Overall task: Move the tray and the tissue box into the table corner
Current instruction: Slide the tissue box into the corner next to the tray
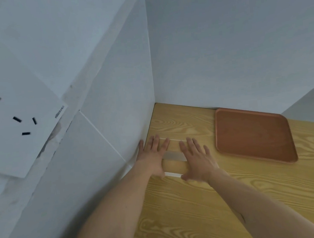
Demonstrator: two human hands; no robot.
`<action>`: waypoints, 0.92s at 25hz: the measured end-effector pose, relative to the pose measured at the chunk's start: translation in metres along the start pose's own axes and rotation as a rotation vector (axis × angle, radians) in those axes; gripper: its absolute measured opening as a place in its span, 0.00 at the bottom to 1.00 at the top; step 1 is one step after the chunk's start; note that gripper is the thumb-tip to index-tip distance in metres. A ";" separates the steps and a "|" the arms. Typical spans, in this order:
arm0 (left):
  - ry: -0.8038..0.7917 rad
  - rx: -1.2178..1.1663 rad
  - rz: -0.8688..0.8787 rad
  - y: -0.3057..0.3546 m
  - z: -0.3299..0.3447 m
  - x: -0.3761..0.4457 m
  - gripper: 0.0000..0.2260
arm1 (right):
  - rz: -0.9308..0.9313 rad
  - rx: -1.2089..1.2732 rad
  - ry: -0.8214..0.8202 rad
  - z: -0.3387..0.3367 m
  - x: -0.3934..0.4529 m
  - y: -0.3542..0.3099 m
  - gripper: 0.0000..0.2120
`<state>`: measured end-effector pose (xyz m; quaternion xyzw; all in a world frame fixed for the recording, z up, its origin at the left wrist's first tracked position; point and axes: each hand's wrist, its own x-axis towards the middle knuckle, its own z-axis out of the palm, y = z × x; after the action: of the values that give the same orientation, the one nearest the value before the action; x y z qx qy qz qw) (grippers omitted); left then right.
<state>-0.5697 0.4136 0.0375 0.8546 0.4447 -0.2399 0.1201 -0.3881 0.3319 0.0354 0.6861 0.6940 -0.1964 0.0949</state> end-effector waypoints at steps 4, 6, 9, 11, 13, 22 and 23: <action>0.139 -0.161 -0.055 0.014 0.020 -0.023 0.51 | -0.060 0.019 0.121 0.015 -0.025 -0.008 0.53; 0.246 -0.232 -0.041 0.022 0.038 -0.041 0.48 | -0.091 0.023 0.181 0.029 -0.043 -0.012 0.49; 0.333 -0.217 0.015 0.029 0.071 -0.068 0.42 | -0.085 0.011 0.237 0.052 -0.067 -0.016 0.45; 0.324 -0.205 0.012 0.032 0.086 -0.080 0.41 | -0.072 -0.005 0.230 0.061 -0.078 -0.017 0.43; 0.306 -0.190 -0.005 0.033 0.090 -0.085 0.42 | -0.055 -0.012 0.209 0.064 -0.082 -0.018 0.42; 0.298 -0.141 -0.113 0.046 0.073 -0.073 0.38 | -0.021 0.024 0.171 0.058 -0.069 -0.013 0.42; 0.289 -0.127 -0.124 0.046 0.068 -0.067 0.39 | -0.020 0.023 0.163 0.054 -0.063 -0.011 0.41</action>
<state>-0.5852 0.3113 0.0140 0.8418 0.5234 -0.0930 0.0937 -0.4038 0.2528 0.0132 0.6940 0.7039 -0.1489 0.0283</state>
